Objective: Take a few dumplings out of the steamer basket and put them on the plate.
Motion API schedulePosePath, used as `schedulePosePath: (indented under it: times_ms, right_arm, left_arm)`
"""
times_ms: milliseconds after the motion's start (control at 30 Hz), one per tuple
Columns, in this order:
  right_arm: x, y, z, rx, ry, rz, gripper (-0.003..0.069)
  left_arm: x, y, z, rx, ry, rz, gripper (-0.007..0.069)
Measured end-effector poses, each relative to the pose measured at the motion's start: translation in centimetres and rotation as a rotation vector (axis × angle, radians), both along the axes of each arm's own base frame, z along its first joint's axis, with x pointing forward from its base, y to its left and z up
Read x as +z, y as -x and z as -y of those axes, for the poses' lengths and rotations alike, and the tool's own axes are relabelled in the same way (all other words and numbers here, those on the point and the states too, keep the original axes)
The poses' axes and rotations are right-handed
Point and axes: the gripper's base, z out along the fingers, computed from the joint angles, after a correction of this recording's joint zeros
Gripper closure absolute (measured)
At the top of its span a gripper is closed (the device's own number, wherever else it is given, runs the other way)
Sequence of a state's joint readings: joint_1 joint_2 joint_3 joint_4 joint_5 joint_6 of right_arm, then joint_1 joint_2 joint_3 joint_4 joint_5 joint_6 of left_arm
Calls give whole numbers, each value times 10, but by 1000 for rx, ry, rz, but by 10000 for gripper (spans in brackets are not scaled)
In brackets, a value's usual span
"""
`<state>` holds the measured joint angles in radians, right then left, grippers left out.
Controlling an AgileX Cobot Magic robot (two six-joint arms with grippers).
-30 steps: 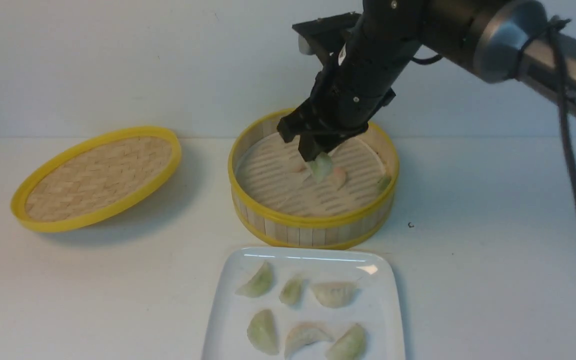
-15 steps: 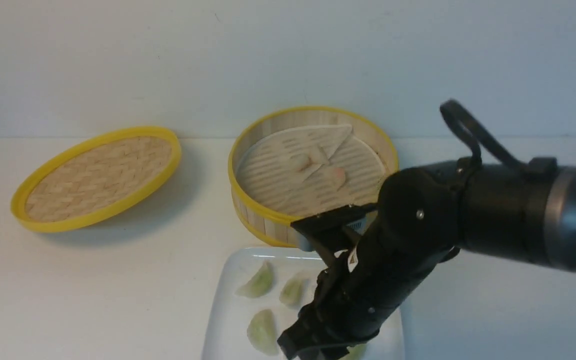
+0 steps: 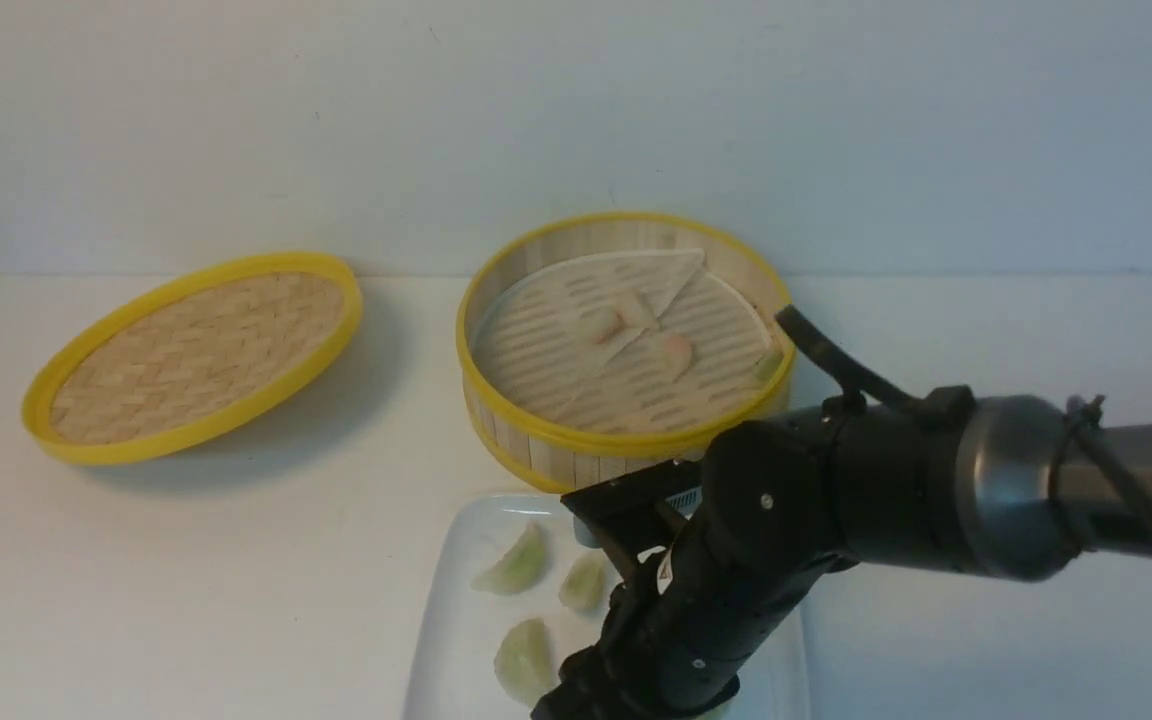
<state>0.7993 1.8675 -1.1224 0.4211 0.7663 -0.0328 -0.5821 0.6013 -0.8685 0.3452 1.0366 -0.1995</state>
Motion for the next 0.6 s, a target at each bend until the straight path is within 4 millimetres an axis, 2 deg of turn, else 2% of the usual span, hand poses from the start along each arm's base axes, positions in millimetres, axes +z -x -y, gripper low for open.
schedulePosePath:
  times_ms: [67, 133, 167, 267, 367, 400, 433, 467, 500, 600]
  right_arm:
    - [4, 1, 1, -2, -6, 2, 249]
    - [13, 2, 2, -2, -17, 12, 256]
    - [19, 3, 4, 1, -19, 22, 275]
    - [52, 10, 14, 16, -31, 82, 394]
    - [97, 22, 33, 4, -47, 176, 557]
    - [104, 24, 37, 3, -45, 195, 577]
    - [136, 36, 55, -27, -70, 263, 636]
    - [140, 38, 58, -34, -69, 274, 640]
    - [164, 50, 74, -63, -98, 335, 659]
    - [211, 80, 113, -124, -202, 476, 671]
  left_arm:
    - [0, 0, 0, 0, 0, 0, 631]
    - [0, 0, 0, 0, 0, 0, 631]
    - [0, 0, 0, 0, 0, 0, 631]
    - [0, 0, 0, 0, 0, 0, 631]
    - [-1, 0, 0, 1, 0, -7, 631]
    - [-1, 1, 0, 2, 0, -11, 631]
    - [-2, 1, 0, 5, -2, -23, 631]
    - [-2, 1, 0, 6, 0, -26, 631]
    - [-3, 2, 0, 8, 2, -39, 631]
    - [-4, 3, 1, 1, 18, -54, 631]
